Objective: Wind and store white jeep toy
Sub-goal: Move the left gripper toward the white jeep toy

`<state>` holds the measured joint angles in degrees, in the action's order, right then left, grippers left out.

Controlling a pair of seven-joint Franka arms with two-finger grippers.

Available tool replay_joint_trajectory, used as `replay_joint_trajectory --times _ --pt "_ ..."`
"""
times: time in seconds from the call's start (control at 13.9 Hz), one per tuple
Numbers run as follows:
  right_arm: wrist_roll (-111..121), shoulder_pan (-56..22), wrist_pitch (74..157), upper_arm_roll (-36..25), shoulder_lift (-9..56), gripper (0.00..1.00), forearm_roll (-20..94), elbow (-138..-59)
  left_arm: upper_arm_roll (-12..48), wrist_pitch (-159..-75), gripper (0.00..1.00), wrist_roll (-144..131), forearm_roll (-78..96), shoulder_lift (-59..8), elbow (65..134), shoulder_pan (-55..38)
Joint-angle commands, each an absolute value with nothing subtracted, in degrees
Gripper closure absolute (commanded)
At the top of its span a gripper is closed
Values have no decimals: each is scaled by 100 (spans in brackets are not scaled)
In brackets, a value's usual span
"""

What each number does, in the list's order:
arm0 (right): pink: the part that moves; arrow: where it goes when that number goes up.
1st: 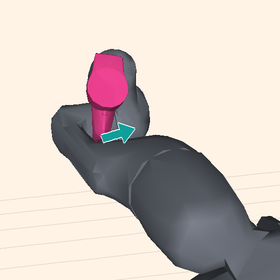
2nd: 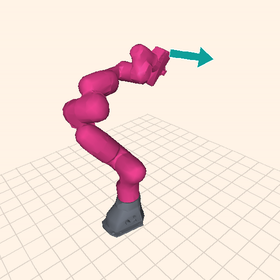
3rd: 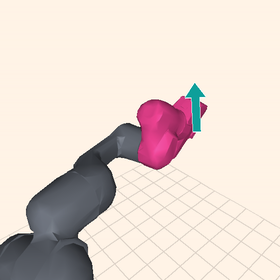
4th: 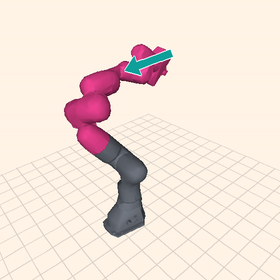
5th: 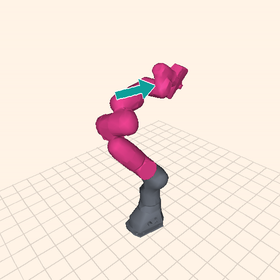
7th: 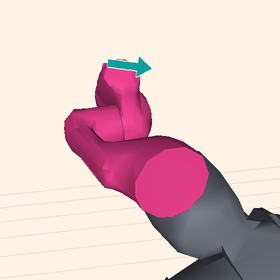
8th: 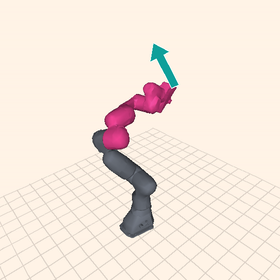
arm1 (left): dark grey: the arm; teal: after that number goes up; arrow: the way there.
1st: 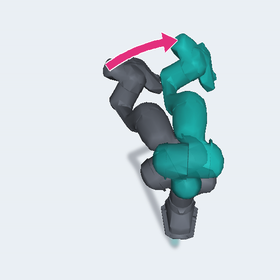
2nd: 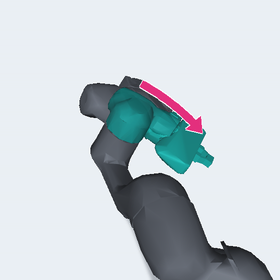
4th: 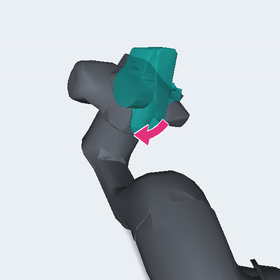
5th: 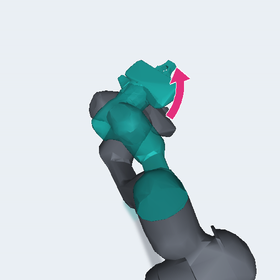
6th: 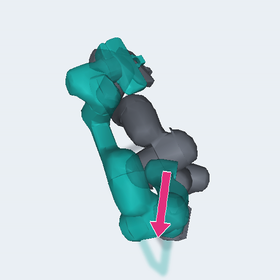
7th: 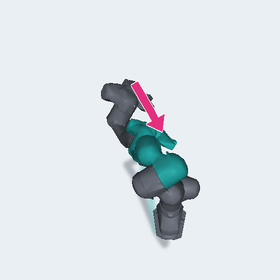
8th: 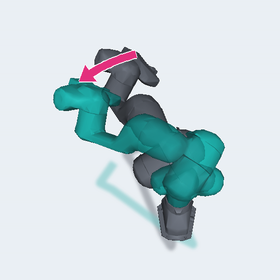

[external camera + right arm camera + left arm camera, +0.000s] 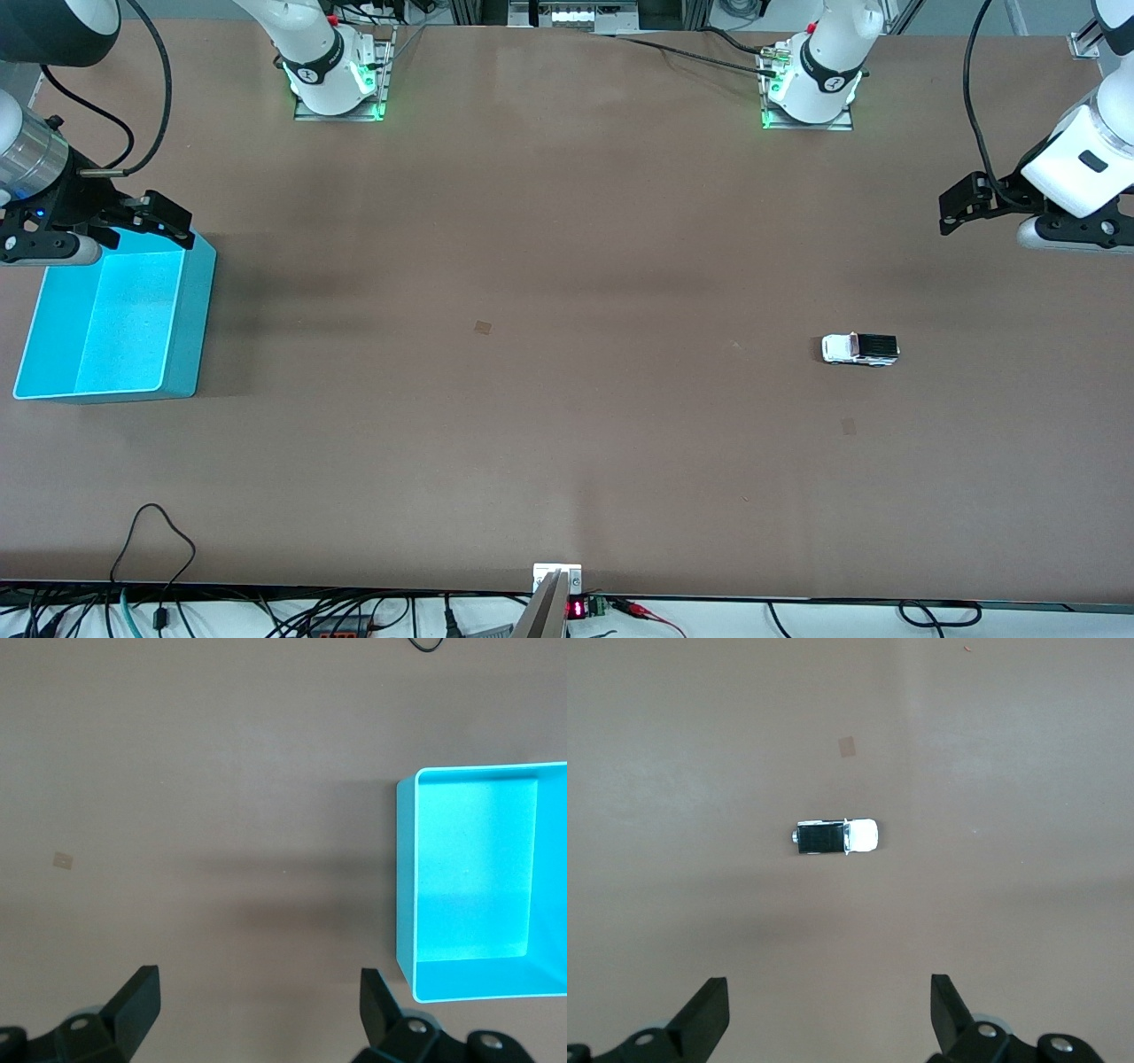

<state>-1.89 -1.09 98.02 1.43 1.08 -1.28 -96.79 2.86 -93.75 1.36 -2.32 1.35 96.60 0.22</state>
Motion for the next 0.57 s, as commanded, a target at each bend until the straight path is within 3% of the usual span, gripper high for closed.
replay_joint_trajectory --times 0.0,0.5 --pt "-105 -70 9879 176 -53 0 -88 -9853 334 -9272 0 255 -290 141 9589 70" --pt "-105 -70 9888 176 -53 0 -88 -9853 343 -9264 0 247 -272 123 9580 62"
